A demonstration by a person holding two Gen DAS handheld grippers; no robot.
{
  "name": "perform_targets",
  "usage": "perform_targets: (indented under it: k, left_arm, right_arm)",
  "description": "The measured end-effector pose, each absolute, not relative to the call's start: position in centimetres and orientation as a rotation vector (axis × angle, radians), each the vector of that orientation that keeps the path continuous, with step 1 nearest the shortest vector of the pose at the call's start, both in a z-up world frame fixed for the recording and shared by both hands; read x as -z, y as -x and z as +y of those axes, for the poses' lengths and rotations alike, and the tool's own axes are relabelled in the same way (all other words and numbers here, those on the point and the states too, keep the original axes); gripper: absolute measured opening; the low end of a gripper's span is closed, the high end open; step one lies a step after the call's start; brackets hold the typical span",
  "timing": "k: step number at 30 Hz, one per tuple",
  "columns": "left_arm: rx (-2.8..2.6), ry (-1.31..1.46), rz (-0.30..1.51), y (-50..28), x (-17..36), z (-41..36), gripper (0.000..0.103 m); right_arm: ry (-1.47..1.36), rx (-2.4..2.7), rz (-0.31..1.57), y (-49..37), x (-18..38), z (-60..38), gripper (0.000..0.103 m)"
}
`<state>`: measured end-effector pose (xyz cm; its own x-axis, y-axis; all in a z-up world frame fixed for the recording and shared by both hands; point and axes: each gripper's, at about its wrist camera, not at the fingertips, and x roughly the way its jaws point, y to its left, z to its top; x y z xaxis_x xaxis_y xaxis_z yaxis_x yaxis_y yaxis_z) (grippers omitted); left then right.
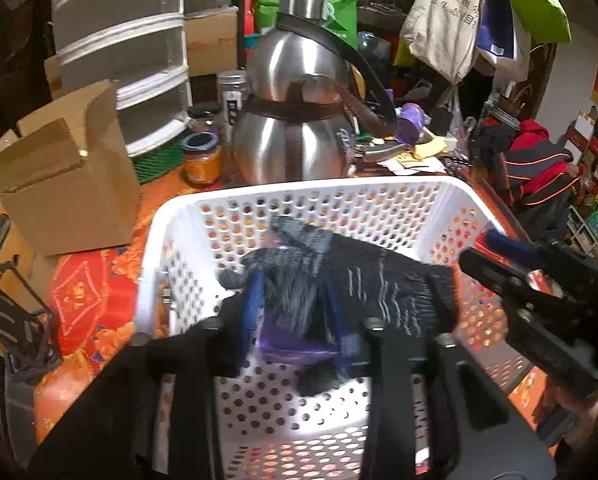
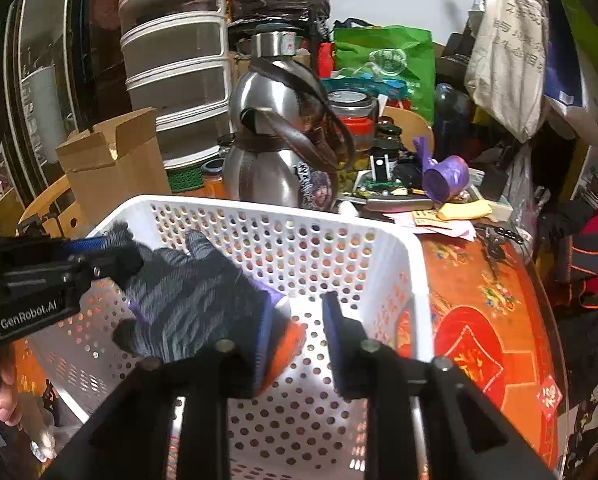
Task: Organize soft objects
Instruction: 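Carry the black glove over the basket and release it inside, then grasp the light-blue wet-wipe pack with the right tool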
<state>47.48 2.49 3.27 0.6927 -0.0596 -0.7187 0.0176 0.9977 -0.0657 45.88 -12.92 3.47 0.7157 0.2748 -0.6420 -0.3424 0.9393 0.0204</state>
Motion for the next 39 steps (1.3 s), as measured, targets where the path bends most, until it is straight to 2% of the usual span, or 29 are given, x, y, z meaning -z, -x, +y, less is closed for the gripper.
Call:
perform_targets:
  k: [1,2,3,4,7,10,12,18,27,31,39]
  left_arm:
    - [0.042,0.055,0.793,-47.1,-3.5,2.7,0.063]
    - [0.042,0.055,0.78,-46.8,-3.7,2.9,0.07]
    - [0.026,0.048,0.755,-46.2,-4.0,3.2,0.081]
    - [0.016,0.044,0.741,-45.7,-4.4,3.5,0.085]
    - [0.033,0.061,0.721,-44.4,-5.4,4.1,0.088]
    - [0.036,0.074,0.704,-43.3,-6.2,4.3,0.091]
    - [0.03,0.062,0.716,-43.2,-6.4,4.1,0.092]
    - [0.008,0.01,0.719,-41.0,-7.4,3.4,0.092]
    - [0.012,0.026,0.656,-29.0,-10.2,4.1,0.094]
    - [0.022,0.042,0.651,-23.4,-8.5,4.2,0.095]
    - [0.083,0.146,0.725,-15.3,-0.3,2.9,0.096]
  right_arm:
    - [0.089,-0.344,0.69,-45.7,-3.6,-13.2,0.047]
    - [0.08,-0.338,0.674,-45.4,-3.9,-13.5,0.067]
    - [0.086,-0.331,0.658,-45.0,-4.1,-13.6,0.076]
    - [0.096,-0.327,0.647,-44.7,-4.3,-13.7,0.076]
    - [0.084,-0.337,0.641,-43.8,-5.0,-14.3,0.077]
    - [0.096,-0.329,0.618,-42.8,-5.7,-14.6,0.083]
    - [0.091,-0.326,0.61,-42.4,-6.1,-14.7,0.088]
    - [0.093,-0.332,0.606,-41.0,-6.6,-14.7,0.092]
    - [0.02,-0.418,0.595,-32.8,-7.4,-16.1,0.094]
    - [0.024,-0.426,0.599,-27.4,-6.0,-16.5,0.094]
    - [0.019,-0.429,0.582,-18.1,-0.5,-17.9,0.094]
